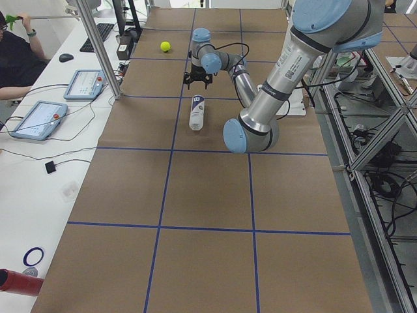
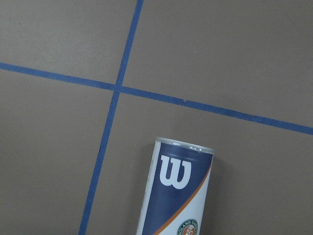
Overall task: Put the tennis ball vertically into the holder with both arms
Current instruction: 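Reach the left gripper down over the lying Wilson can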
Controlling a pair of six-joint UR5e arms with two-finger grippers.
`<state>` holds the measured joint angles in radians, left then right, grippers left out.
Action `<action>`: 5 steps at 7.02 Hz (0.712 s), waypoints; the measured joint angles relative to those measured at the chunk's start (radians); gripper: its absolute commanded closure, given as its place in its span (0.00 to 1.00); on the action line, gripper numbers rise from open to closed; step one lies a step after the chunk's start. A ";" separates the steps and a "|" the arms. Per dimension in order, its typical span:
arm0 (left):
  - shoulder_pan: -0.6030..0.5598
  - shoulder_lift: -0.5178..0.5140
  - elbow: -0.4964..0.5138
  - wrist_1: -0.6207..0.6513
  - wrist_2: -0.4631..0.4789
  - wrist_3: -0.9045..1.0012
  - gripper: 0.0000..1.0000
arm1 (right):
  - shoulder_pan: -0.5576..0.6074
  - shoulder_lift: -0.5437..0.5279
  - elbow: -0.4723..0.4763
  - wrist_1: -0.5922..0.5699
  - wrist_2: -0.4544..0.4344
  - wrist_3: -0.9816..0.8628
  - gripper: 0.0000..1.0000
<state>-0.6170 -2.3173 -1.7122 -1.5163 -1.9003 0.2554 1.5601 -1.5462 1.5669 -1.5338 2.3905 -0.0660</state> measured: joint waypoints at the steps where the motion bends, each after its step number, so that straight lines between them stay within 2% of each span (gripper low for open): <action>1: 0.022 -0.031 0.036 0.000 0.019 0.003 0.02 | 0.000 0.001 -0.001 0.000 0.002 0.000 0.01; 5: 0.060 -0.076 0.130 -0.012 0.084 0.024 0.01 | 0.000 0.005 -0.001 -0.001 0.002 0.000 0.01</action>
<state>-0.5570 -2.3935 -1.5818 -1.5286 -1.8164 0.2798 1.5601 -1.5414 1.5660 -1.5346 2.3930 -0.0660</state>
